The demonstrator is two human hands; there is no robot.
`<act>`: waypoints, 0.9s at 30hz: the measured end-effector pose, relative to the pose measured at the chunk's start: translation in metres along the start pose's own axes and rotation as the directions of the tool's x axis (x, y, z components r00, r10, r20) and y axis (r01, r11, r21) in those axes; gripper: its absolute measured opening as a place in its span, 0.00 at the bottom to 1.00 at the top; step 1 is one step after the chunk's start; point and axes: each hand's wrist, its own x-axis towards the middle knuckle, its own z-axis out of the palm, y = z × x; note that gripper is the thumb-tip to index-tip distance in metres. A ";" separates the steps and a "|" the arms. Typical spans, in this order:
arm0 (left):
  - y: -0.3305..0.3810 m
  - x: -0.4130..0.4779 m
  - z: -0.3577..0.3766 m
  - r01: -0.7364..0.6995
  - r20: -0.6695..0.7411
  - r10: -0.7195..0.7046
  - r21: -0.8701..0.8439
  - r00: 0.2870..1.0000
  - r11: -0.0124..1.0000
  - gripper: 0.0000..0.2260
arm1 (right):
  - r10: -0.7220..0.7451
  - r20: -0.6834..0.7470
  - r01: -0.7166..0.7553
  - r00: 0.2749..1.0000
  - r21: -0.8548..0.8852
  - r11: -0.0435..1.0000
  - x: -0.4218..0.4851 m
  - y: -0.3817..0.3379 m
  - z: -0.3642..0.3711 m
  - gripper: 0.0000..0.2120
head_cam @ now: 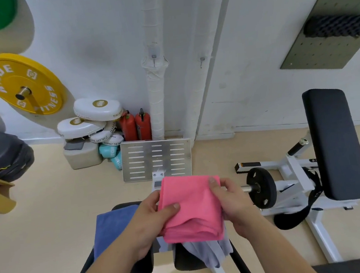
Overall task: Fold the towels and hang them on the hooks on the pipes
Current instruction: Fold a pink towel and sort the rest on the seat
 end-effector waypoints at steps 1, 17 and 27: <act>0.000 0.000 -0.003 -0.003 -0.020 0.003 -0.022 1.000 1.000 0.18 | 0.057 0.081 -0.056 0.995 -0.008 0.998 0.000 0.005 -0.002 0.18; -0.075 -0.021 -0.126 0.343 -0.271 -0.376 -0.163 0.886 0.925 0.19 | 0.265 0.429 -0.211 0.863 -0.170 0.963 0.031 0.104 0.117 0.30; -0.097 0.010 -0.202 0.348 -0.429 -0.283 0.078 0.858 0.934 0.23 | 0.185 0.302 -0.081 0.935 -0.327 0.941 0.062 0.129 0.203 0.28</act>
